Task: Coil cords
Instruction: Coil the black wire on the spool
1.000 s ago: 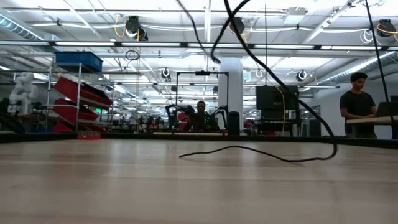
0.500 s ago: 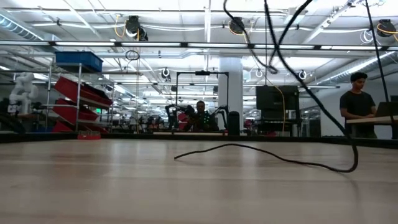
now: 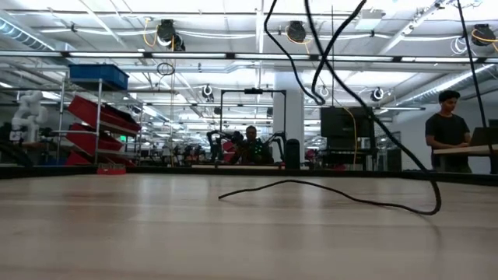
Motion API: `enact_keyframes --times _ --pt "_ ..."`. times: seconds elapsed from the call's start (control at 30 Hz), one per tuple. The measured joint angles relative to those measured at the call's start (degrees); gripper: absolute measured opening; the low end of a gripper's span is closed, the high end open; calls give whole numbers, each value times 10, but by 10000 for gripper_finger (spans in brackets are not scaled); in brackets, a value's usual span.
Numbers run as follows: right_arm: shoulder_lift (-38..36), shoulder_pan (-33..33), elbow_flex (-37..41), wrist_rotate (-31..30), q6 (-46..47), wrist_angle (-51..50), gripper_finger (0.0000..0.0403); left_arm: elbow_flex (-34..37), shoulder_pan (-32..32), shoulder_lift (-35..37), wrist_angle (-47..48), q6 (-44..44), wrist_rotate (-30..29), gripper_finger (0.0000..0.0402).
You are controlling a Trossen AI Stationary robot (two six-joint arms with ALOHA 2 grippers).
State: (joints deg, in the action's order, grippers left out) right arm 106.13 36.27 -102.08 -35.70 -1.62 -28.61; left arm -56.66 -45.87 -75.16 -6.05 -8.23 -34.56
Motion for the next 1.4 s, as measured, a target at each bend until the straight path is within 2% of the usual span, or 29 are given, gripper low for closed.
enact_keyframes --times 0.2,0.33,0.5,0.87,1.2,1.33,1.4 --pt "-4 1 0 -22 -10 0 0 0 0 5 4 3 -17 0" --pt "-15 2 0 -18 -22 0 0 0 0 6 8 5 -61 0" --pt "-27 2 0 -20 -27 -6 0 0 -1 11 9 9 -81 0" --pt "-28 -21 0 -14 10 -80 2 0 0 22 6 2 -85 0" --pt "-36 2 0 16 29 -89 55 0 0 22 -12 5 -85 0" --pt "-39 11 1 4 34 -94 73 0 -7 22 -14 10 -84 0" --pt "-44 14 1 -25 31 -86 77 0 -12 22 -14 17 -83 0"
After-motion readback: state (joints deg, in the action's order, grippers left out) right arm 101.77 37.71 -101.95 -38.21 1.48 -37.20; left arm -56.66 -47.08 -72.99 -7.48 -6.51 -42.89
